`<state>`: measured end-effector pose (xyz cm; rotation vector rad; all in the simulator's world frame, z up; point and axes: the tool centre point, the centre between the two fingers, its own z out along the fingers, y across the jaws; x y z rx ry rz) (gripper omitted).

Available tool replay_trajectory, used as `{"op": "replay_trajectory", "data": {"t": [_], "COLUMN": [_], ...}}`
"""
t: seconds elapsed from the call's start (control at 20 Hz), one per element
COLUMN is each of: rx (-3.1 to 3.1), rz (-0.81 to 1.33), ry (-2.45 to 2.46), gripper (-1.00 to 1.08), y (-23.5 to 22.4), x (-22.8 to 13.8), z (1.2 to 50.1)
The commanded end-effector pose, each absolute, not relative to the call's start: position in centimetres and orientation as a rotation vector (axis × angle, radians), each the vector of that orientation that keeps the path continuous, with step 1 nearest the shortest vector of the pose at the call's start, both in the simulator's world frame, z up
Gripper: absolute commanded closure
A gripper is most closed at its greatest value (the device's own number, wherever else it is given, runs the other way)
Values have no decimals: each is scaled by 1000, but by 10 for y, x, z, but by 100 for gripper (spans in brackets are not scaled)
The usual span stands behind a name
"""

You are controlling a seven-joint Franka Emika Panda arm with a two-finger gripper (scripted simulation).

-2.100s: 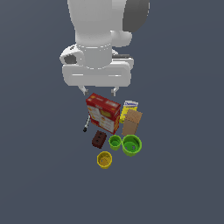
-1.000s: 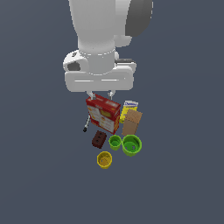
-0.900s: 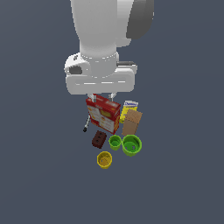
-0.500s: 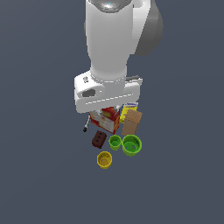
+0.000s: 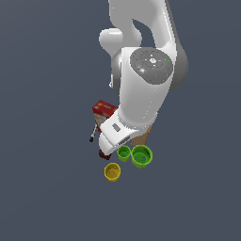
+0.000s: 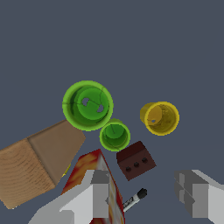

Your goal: Pick up a designated object from a clutter of objects.

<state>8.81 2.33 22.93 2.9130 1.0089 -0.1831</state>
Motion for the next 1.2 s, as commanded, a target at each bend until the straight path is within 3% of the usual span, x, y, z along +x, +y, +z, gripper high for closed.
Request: {"op": "replay_trajectory", "data": {"t": [0.0,0.6,1.15], "rx": [2860,2600,2494], "rz": [-218,-356,-400], "ry": [1142,1663,1831], "gripper": [-20,-20,-20], "y": [33,75,89], "x": [97,121,125], "z": [212,131,101]}}
